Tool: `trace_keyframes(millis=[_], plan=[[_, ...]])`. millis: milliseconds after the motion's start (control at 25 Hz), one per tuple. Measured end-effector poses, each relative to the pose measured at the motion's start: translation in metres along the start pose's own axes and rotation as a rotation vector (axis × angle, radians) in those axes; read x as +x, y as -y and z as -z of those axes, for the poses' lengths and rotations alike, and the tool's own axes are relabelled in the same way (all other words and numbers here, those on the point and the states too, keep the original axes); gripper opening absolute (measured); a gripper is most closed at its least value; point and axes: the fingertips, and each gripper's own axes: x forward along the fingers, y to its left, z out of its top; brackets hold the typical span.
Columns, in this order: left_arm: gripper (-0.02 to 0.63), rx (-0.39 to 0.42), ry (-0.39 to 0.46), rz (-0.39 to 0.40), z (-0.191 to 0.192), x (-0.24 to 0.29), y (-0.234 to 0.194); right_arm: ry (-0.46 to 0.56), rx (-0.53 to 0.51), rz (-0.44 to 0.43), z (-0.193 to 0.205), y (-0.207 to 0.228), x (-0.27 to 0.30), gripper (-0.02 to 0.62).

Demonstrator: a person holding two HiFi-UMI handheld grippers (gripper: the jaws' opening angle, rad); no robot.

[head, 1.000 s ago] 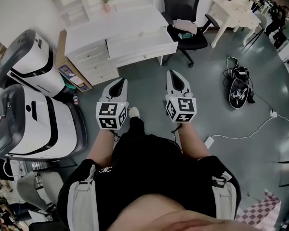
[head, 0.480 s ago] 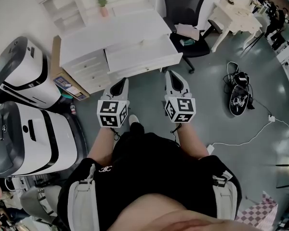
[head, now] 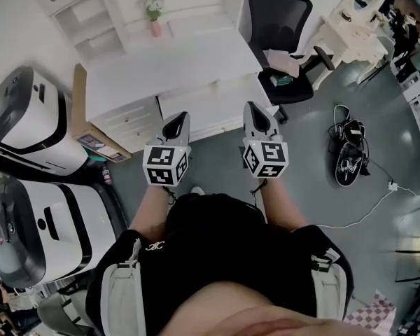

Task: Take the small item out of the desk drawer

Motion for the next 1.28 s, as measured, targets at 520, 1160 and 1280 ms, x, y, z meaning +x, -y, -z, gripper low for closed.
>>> trace_keyframes(millis=[520,1160,1280], plan=[[0.013,-0.018,-0.083,-0.001,0.009,0.107,-0.059,-0.064,0.068,0.003,0.034,0.04,0.118,-0.003],[0.012,-0.02,-0.077,-0.149,-0.013,0.186,-0.092,-0.227,0.092,-0.072,0.08,0.096,0.243,0.186],[0.013,-0.019,-0.086,-0.176,-0.012,0.191,-0.097,-0.331,0.1,-0.063,0.109,0.102,0.262,0.193]])
